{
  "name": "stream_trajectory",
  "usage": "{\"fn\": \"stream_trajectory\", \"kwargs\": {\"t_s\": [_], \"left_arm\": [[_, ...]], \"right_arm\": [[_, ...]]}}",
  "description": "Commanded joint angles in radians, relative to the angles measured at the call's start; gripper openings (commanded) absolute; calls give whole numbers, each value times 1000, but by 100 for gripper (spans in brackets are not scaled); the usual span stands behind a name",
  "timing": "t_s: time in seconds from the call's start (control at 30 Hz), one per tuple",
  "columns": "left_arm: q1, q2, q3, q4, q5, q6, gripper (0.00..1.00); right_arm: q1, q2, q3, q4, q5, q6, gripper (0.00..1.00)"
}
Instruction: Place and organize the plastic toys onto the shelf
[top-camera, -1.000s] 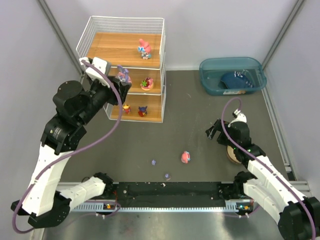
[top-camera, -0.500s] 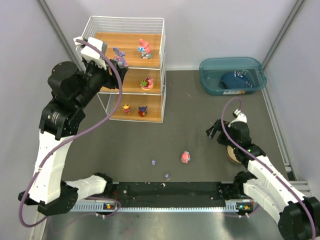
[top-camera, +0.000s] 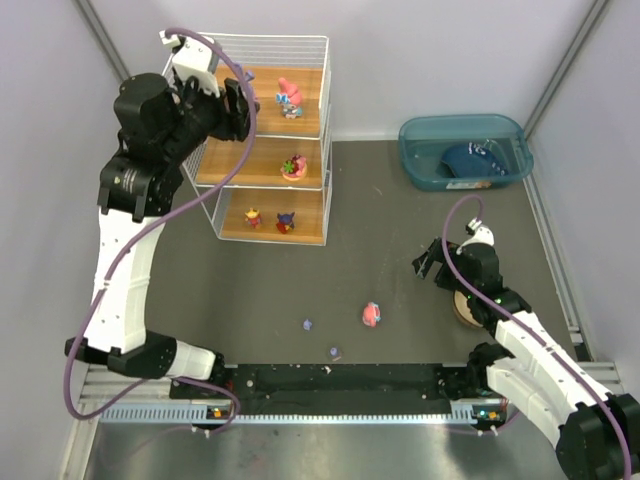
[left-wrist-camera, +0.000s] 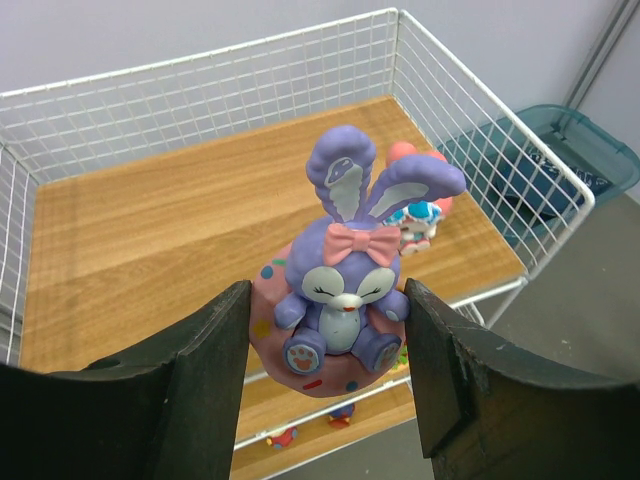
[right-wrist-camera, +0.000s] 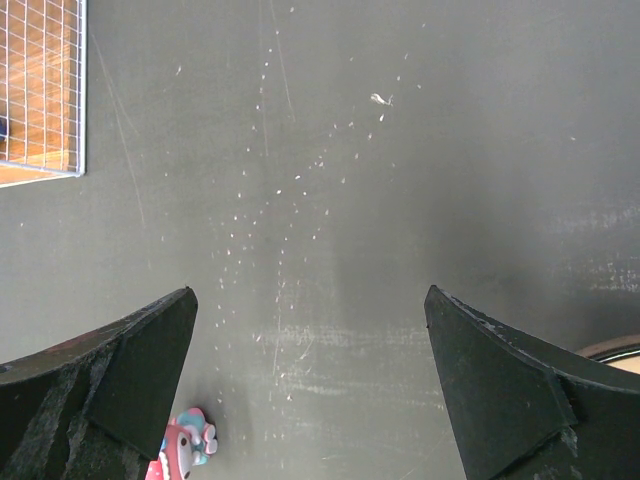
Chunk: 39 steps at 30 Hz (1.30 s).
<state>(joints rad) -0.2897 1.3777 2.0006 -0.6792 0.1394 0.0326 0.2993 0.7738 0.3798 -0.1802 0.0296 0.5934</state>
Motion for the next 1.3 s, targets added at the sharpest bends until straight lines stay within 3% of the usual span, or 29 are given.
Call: {"fn": "stream_trajectory", "kwargs": {"t_s": [0.0, 0.33, 1.27], "left_arm": [[30, 41, 99, 26, 61, -13, 0], [106, 119, 178, -5, 143, -30, 0], [158, 264, 273, -98, 270, -16, 0]], "right_arm": [[8, 2, 34, 27, 16, -17, 99], [8, 1, 34, 25, 18, -20, 99], [8, 13, 30, 25, 26, -18, 99]]}}
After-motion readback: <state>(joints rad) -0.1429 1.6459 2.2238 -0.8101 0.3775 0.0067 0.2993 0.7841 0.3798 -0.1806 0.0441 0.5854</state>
